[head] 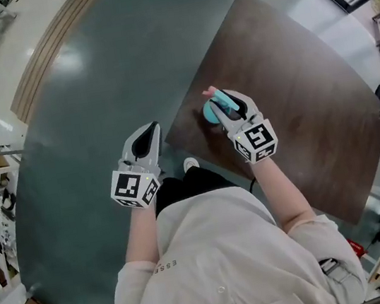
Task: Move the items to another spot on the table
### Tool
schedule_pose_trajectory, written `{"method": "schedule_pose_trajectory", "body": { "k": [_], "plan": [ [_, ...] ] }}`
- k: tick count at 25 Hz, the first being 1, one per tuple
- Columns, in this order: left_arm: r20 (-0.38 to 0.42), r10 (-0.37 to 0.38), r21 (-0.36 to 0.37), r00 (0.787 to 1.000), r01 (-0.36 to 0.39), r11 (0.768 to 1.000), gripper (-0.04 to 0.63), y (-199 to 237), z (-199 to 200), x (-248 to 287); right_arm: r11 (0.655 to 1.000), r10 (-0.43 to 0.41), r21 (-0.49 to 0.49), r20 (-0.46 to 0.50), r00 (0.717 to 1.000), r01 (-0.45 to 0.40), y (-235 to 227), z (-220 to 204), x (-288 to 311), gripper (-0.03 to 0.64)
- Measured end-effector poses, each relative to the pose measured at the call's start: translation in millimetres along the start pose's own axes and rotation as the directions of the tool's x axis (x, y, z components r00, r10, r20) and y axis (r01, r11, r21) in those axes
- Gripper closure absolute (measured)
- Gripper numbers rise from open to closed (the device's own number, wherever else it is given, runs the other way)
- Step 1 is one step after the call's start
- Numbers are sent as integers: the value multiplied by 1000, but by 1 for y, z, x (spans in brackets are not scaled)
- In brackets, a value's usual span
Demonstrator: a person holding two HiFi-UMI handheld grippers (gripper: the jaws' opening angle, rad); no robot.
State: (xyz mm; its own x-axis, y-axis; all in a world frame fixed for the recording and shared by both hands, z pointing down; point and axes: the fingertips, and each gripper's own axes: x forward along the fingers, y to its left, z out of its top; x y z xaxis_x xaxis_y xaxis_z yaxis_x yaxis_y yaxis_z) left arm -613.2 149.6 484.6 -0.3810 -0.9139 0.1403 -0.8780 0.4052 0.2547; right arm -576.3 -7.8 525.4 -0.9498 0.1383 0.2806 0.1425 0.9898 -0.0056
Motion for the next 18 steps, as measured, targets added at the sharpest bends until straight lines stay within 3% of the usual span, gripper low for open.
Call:
{"method": "schedule_pose_trajectory", "body": {
  "k": [8, 18],
  "plan": [
    [-21, -83, 1, 996, 83, 997, 580, 22, -5, 36, 998, -62, 18, -1, 998, 62, -16, -14, 25, 486],
    [-40, -172, -5, 984, 172, 985, 580, 27, -24, 47, 981, -192, 4, 69, 979, 193, -20, -22, 24, 486]
  ]
}}
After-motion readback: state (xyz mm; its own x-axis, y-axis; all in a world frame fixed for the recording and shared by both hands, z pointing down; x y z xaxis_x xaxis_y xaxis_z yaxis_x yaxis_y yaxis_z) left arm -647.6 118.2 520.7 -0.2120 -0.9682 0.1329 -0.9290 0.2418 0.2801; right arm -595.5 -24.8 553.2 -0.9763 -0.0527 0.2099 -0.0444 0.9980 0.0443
